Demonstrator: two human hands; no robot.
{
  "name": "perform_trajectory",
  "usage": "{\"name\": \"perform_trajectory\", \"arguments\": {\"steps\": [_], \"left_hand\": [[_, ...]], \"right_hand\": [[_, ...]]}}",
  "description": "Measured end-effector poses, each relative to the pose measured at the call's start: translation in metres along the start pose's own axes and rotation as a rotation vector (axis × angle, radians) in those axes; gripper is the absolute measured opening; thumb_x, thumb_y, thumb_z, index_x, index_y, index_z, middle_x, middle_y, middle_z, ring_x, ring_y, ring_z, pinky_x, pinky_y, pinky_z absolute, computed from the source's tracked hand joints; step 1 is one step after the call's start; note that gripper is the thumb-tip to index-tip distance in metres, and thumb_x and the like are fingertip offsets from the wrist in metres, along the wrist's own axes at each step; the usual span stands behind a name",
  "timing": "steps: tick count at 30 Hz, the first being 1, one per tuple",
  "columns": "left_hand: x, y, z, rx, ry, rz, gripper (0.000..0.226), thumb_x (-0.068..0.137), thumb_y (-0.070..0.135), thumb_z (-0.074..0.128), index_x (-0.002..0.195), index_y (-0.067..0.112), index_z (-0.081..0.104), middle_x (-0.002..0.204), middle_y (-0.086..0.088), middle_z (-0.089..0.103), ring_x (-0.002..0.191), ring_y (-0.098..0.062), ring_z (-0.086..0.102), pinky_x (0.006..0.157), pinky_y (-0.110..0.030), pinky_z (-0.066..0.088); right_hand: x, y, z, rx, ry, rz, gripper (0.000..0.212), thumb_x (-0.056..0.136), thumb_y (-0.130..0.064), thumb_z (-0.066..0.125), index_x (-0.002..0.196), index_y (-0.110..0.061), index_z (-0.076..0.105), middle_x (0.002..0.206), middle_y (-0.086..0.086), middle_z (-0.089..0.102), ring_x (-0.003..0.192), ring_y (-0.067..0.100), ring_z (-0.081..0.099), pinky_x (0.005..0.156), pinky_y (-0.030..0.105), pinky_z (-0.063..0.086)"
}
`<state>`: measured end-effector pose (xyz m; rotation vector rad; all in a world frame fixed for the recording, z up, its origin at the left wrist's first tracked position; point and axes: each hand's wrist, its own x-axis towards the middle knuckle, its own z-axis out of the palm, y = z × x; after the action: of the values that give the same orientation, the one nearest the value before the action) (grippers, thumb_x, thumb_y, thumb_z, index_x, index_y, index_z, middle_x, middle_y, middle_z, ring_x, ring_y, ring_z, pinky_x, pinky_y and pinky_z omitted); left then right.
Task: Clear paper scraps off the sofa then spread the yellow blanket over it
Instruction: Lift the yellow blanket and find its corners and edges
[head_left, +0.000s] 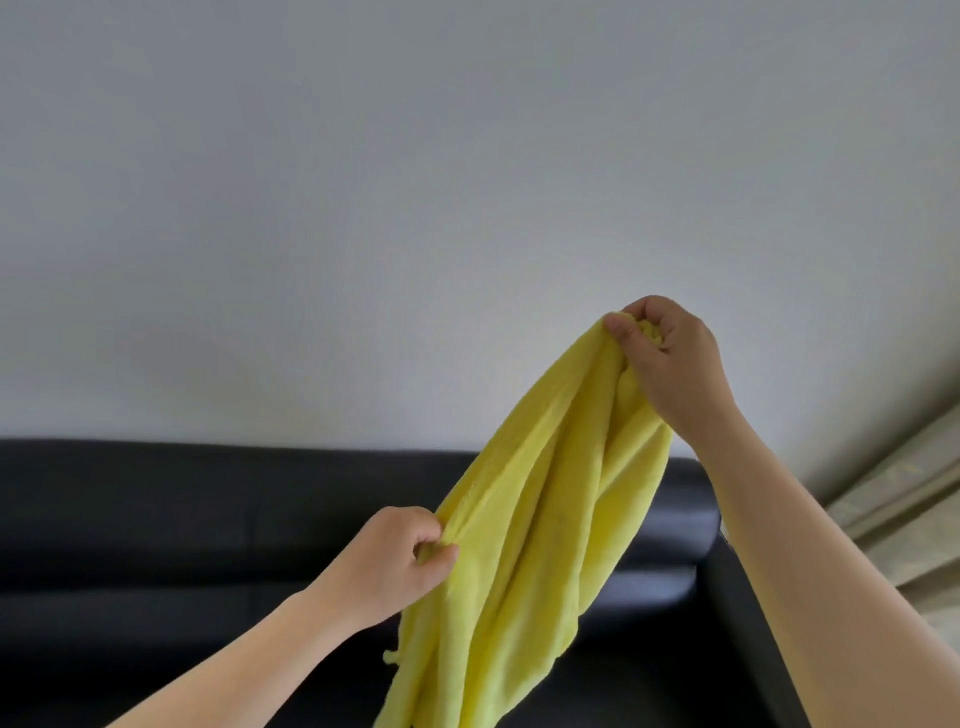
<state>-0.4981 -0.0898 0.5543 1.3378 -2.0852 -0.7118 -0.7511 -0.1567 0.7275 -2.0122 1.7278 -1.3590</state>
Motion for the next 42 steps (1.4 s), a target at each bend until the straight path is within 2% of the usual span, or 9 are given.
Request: {"name": "perform_trajectory", "arguments": {"steps": [5,10,14,19,23,28,32,35,42], "left_hand": [[0.007,-0.015,-0.018,-0.100,0.323,-0.134,0.041,0.076,0.022,0.058,0.049,0.015,0.028,0.045,0.003,0.025,0.043,-0.010,0.027,0.047,-0.022,0.019],[0.022,-0.024,-0.065,-0.029,0.485,-0.193,0.021,0.063,0.030,0.053,0.068,0.016,0.068,0.056,0.002,0.059,0.052,-0.010,0.052,0.053,-0.018,0.035],[0.048,-0.014,-0.125,0.291,0.611,-0.003,0.022,0.070,0.015,0.051,0.084,0.006,0.066,0.078,-0.007,0.063,0.074,-0.026,0.060,0.066,-0.029,0.040],[0.064,0.005,-0.153,0.486,0.481,0.128,0.019,0.081,-0.001,0.054,0.098,0.006,0.058,0.091,-0.012,0.063,0.081,-0.033,0.059,0.069,-0.035,0.042],[0.062,0.021,-0.153,0.215,0.569,0.023,0.022,0.083,0.000,0.054,0.101,0.011,0.059,0.087,-0.003,0.063,0.075,-0.025,0.056,0.063,-0.030,0.041],[0.060,0.043,-0.161,-0.030,0.325,-0.167,0.027,0.069,0.026,0.048,0.081,0.020,0.072,0.074,0.001,0.069,0.070,-0.014,0.060,0.063,-0.022,0.044],[0.054,0.055,-0.153,-0.207,0.175,-0.198,0.033,0.062,0.023,0.051,0.086,0.020,0.074,0.072,0.005,0.073,0.068,-0.006,0.065,0.068,-0.021,0.051],[0.052,0.061,-0.130,-0.344,0.106,-0.214,0.028,0.066,0.017,0.055,0.087,0.016,0.074,0.074,0.000,0.074,0.070,-0.011,0.068,0.067,-0.022,0.053],[0.047,0.077,-0.083,-0.259,-0.146,-0.112,0.023,0.085,0.011,0.058,0.098,0.024,0.073,0.084,0.013,0.074,0.081,-0.003,0.068,0.073,-0.019,0.053]], "right_hand": [[-0.004,0.010,-0.007,-0.068,-0.007,-0.011,0.019,0.093,-0.033,0.058,0.085,-0.016,0.059,0.060,-0.007,0.046,0.057,0.010,0.042,0.048,0.012,0.033],[-0.009,0.021,-0.018,-0.207,-0.088,-0.110,0.017,0.094,-0.033,0.057,0.084,-0.019,0.058,0.055,-0.006,0.045,0.052,0.011,0.041,0.051,0.024,0.033],[-0.018,0.038,-0.019,-0.334,-0.281,-0.104,0.018,0.093,-0.036,0.057,0.084,-0.021,0.057,0.062,-0.009,0.049,0.059,0.006,0.045,0.053,0.025,0.032],[-0.026,0.057,-0.014,-0.315,-0.265,-0.021,0.020,0.094,-0.039,0.054,0.084,-0.022,0.055,0.063,-0.005,0.051,0.061,0.013,0.047,0.054,0.028,0.035],[-0.029,0.060,-0.004,-0.223,-0.145,0.014,0.019,0.095,-0.035,0.055,0.085,-0.019,0.056,0.058,-0.008,0.047,0.056,0.010,0.045,0.051,0.029,0.032],[-0.023,0.067,0.003,-0.225,-0.105,0.088,0.019,0.095,-0.036,0.054,0.088,-0.018,0.056,0.059,-0.005,0.049,0.059,0.017,0.048,0.050,0.029,0.032],[-0.025,0.068,0.016,-0.157,-0.084,0.248,0.028,0.094,-0.035,0.058,0.114,-0.016,0.059,0.088,-0.005,0.063,0.083,0.017,0.054,0.068,0.029,0.040],[-0.043,0.048,0.029,0.180,-0.025,0.341,0.041,0.087,-0.029,0.068,0.125,-0.019,0.057,0.110,-0.002,0.068,0.095,0.011,0.059,0.082,0.024,0.042],[-0.102,0.009,0.078,0.606,-0.548,0.313,0.049,0.087,-0.025,0.069,0.133,-0.030,0.053,0.118,-0.013,0.066,0.108,-0.005,0.060,0.086,0.012,0.048]]}}
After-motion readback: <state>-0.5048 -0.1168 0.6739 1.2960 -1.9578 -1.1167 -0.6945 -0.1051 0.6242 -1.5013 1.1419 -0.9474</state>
